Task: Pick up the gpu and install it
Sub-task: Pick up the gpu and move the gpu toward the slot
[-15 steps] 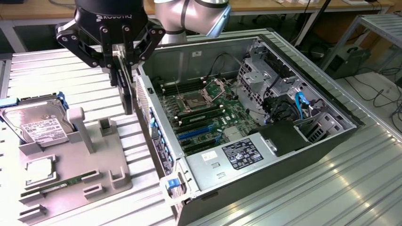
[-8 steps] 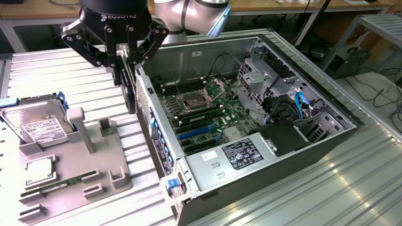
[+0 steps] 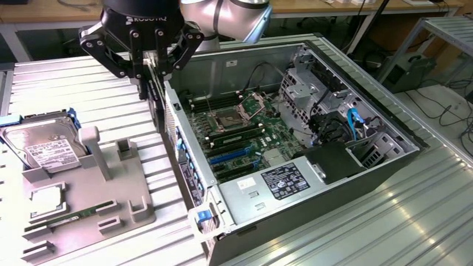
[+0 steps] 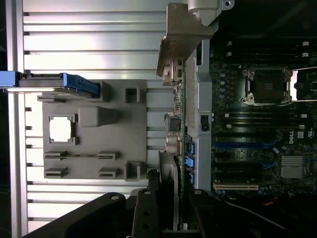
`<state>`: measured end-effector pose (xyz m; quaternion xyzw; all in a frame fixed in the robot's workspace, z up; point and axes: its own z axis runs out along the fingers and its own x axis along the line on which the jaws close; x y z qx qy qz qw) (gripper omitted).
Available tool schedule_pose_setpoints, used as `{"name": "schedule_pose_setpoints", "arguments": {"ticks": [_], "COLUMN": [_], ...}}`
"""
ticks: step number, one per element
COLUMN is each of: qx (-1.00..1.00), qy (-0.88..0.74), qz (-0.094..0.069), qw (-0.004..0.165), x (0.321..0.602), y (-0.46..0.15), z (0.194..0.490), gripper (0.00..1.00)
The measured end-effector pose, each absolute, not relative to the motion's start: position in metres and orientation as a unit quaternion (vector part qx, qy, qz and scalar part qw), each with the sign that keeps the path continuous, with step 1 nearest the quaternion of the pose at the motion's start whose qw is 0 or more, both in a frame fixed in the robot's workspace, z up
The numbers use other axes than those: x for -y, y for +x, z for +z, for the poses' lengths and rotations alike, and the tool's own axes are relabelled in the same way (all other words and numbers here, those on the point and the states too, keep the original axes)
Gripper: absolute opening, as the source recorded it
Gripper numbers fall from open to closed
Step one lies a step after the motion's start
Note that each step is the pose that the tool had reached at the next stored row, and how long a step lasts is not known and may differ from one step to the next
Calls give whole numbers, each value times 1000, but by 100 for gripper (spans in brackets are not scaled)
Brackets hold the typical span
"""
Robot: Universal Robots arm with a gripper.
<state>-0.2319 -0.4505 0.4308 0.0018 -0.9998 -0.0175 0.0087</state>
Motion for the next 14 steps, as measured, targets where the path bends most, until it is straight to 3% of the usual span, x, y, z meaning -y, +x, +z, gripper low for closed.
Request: {"name": "schedule_pose_setpoints", "arguments": {"ticks": [14], "qx": [1000], "qy": [2], "qz": [-18], "qw": [9], "x": [450], "y": [-221], "z": [431], "gripper": [27]}}
